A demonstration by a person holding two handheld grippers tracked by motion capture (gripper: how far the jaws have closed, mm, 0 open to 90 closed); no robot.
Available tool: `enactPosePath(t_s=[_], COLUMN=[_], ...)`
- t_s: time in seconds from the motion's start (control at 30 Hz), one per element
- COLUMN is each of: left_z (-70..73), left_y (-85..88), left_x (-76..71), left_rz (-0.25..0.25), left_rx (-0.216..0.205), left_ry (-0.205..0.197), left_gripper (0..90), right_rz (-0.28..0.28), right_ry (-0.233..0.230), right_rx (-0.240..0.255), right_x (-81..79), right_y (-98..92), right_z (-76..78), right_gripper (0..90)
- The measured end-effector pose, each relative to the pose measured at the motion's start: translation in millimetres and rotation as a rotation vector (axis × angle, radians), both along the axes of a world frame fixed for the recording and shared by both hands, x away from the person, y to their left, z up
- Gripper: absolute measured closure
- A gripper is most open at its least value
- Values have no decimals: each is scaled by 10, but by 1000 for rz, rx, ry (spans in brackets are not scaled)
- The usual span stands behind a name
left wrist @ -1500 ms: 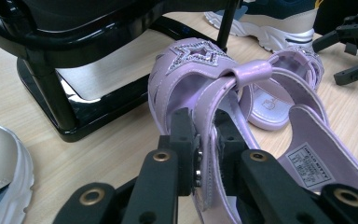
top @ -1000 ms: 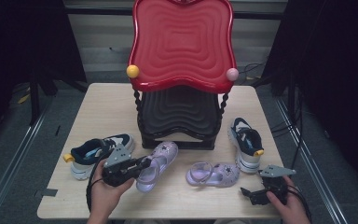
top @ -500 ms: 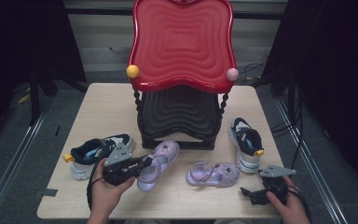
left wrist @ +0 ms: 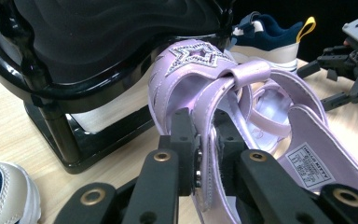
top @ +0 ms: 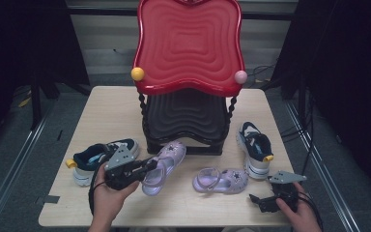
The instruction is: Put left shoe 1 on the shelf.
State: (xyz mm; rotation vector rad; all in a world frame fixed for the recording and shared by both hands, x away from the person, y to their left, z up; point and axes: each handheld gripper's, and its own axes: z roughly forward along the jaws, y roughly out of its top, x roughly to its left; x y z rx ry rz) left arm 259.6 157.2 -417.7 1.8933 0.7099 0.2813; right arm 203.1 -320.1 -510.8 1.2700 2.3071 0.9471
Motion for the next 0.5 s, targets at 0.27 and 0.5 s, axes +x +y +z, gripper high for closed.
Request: enactPosePath(t_s=[0.27,0.5], left_z=[67,152], left_y=[-12,-37], left_x=[-12,-14], left_rz=[-4,-8], left_rx=[1,-7], left_ry=[-18,-27], left_gripper=[816,816], right_rz=[0,-2], right_ry=[-1,1], right_rx=[0,0], right_x=[0,-1], right_y=[0,1], right_z=[-1,0], right_gripper=[0,0])
